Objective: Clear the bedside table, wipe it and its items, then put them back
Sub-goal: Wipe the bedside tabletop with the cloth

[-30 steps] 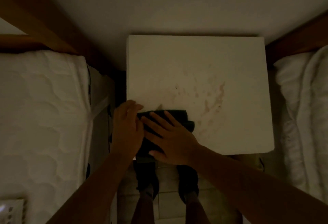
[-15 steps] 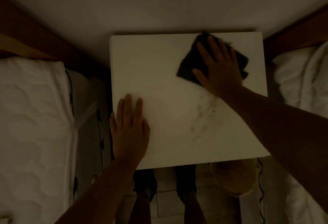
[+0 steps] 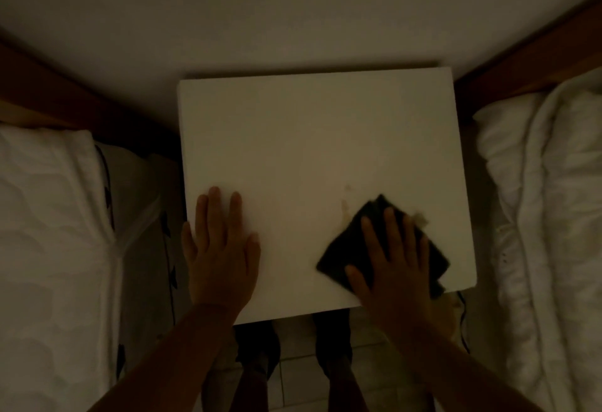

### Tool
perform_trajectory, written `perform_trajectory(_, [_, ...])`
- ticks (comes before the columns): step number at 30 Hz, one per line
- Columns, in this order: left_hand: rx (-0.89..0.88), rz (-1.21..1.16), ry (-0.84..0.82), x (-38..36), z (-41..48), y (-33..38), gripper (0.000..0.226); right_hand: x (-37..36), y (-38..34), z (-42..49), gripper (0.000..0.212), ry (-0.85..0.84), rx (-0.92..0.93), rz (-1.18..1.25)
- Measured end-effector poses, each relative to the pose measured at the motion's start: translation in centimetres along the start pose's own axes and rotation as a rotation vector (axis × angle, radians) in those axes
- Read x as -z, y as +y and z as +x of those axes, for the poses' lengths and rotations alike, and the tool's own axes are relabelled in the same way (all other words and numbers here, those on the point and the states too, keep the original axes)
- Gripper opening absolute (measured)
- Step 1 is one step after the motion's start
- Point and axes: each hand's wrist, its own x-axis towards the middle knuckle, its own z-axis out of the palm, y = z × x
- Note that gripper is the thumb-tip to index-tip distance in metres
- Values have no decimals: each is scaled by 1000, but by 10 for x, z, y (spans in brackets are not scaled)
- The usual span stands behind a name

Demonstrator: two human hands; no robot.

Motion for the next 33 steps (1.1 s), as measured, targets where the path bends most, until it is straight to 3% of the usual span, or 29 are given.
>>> perform_trajectory(4, [1, -49, 17, 0, -1, -1, 63, -5, -66, 3, 82, -7, 68, 52])
perform_trajectory(10, [14, -49, 23, 2, 0, 1, 62, 12, -95, 85, 82, 72, -39, 82])
perform_trajectory(19, [45, 34, -24, 5, 2, 6, 64, 50, -4, 206, 80, 125, -160, 28])
perform_trajectory(25, [42, 41, -51, 3, 2, 5, 66, 32, 52, 108, 76, 97, -280, 18])
perform_trajectory(33, [8, -15, -58, 7, 0, 2, 74, -7, -31, -4, 81, -51, 21, -15])
